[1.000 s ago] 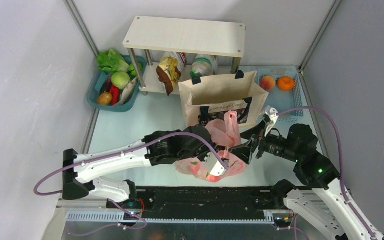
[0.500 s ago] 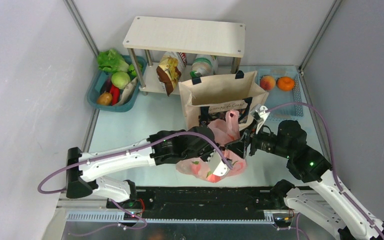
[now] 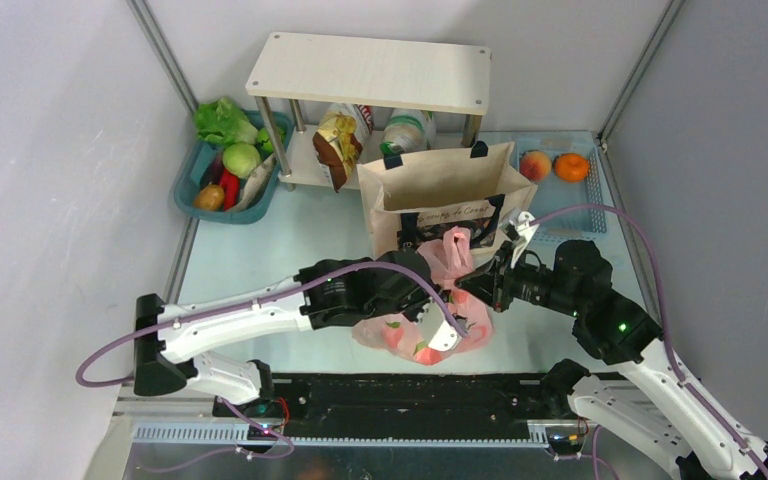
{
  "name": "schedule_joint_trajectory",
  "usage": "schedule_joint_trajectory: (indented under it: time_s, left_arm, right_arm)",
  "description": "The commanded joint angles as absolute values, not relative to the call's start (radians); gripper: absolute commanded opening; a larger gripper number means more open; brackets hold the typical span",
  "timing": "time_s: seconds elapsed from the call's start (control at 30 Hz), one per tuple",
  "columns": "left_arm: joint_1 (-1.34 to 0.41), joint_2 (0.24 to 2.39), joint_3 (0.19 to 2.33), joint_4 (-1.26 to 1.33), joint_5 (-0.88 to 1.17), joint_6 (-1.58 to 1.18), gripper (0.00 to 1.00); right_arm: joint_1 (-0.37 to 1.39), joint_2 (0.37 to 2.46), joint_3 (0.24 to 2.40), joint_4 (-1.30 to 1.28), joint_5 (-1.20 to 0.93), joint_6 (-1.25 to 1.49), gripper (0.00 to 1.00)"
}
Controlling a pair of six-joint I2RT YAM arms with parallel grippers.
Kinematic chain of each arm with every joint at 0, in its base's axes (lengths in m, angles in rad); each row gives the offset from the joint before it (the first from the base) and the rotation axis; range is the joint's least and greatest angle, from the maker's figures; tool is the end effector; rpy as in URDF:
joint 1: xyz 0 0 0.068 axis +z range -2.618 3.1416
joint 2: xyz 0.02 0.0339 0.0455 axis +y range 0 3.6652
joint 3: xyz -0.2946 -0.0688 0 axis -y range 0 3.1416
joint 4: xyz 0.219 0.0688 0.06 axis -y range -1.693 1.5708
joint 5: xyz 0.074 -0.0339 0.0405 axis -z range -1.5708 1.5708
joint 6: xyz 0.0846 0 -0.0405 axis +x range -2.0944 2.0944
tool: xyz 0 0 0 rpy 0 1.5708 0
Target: Place the mixed food into the grocery bags and tie them
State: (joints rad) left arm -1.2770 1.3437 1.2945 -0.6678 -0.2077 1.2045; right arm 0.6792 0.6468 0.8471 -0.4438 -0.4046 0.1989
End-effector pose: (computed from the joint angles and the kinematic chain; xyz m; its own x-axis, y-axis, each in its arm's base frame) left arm 0.1017 -0.2759 0.3467 0.7643 0.6287 -0.1435 0.4970 -0.4325 0.7523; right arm 0.0840 0.1106 0.3568 -0.3567 -0.0546 -0.9326 -0.8204 0.4958 0.2848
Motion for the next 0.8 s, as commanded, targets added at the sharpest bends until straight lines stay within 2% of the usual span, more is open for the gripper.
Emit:
schedule_joint_trajectory:
  time_s: [0.0, 0.27, 0.33, 0.37, 0.4, 0.63, 0.77]
  left_arm:
    - [-1.285, 1.349, 1.354, -0.654, -0.230, 1.196, 0.00]
    - [-1.283, 1.299, 1.367, -0.582, -0.246, 1.010, 0.22]
    - [-1.284, 1.274, 1.359, -0.554, -0.253, 0.929, 0.30]
    - [-1.283, 1.257, 1.362, -0.548, -0.252, 0.894, 0.37]
    - [-1.283, 1.248, 1.370, -0.535, -0.253, 0.804, 0.42]
    - [-1.283, 1.142, 1.391, -0.479, -0.231, 0.402, 0.56]
    - [-1.279, 1.128, 1.405, -0.391, -0.261, 0.093, 0.72]
  right_arm:
    - [0.684, 0.632, 0.849, -0.416, -0.383, 0.198, 0.00]
    - [0.684, 0.621, 0.848, -0.394, -0.292, 0.240, 0.00]
    - [0.683, 0.623, 0.848, -0.383, -0.264, 0.256, 0.00]
    - [0.684, 0.627, 0.848, -0.377, -0.255, 0.263, 0.00]
    - [0.684, 0.629, 0.848, -0.372, -0.255, 0.265, 0.00]
    - [0.686, 0.656, 0.848, -0.375, -0.270, 0.250, 0.00]
    - [0.691, 0.665, 0.848, -0.368, -0.283, 0.248, 0.00]
